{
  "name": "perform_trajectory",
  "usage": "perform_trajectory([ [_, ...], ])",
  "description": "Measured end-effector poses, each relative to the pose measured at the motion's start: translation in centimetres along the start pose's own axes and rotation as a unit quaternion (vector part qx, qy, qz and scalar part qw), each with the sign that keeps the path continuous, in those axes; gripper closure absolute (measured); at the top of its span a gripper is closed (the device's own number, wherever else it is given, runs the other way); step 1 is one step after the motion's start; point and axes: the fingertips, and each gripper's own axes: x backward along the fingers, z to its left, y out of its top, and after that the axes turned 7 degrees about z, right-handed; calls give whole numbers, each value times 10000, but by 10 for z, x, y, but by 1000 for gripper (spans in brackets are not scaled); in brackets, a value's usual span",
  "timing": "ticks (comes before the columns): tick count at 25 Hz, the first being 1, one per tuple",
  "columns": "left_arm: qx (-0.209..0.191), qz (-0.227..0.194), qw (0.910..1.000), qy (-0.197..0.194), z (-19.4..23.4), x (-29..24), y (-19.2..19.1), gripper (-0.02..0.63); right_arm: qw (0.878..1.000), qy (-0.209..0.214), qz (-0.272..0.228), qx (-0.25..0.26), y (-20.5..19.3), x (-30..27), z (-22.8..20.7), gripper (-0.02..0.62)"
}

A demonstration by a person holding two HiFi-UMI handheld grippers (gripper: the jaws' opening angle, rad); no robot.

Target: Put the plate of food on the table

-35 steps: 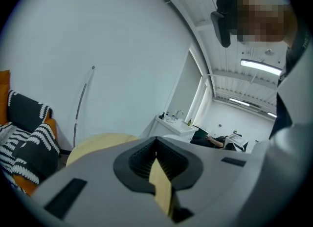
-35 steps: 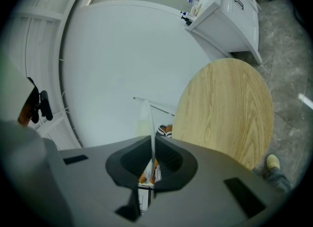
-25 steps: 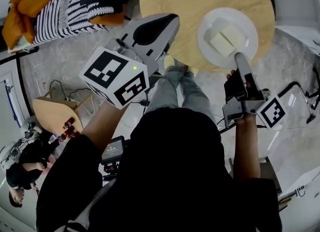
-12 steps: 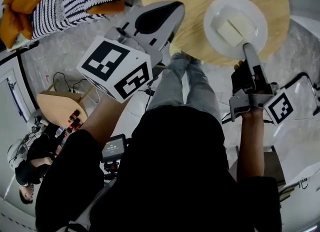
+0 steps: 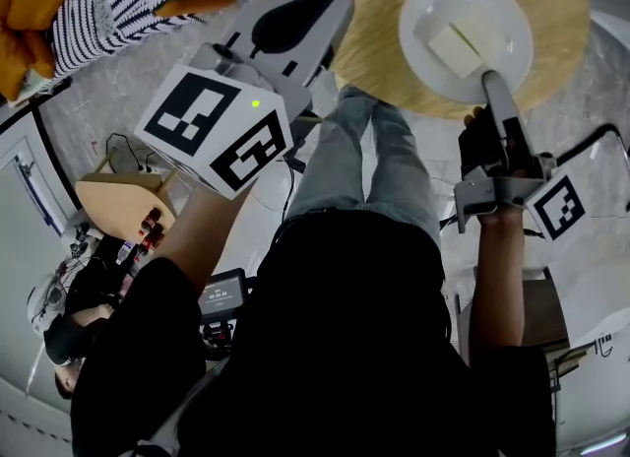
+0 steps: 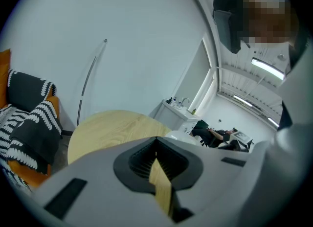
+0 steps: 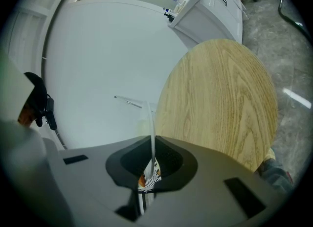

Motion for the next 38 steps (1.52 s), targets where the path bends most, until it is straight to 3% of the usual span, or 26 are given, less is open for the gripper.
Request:
perform_trajectory([
  [18,304,408,9987,29,-2,-8,-35,598,9993,-281,231,-98,-11,4,-25,572],
  [38,372,525,9978,-131,-10,-10,-27,598,9975,-579,309,-262,-9,3,-19,571],
])
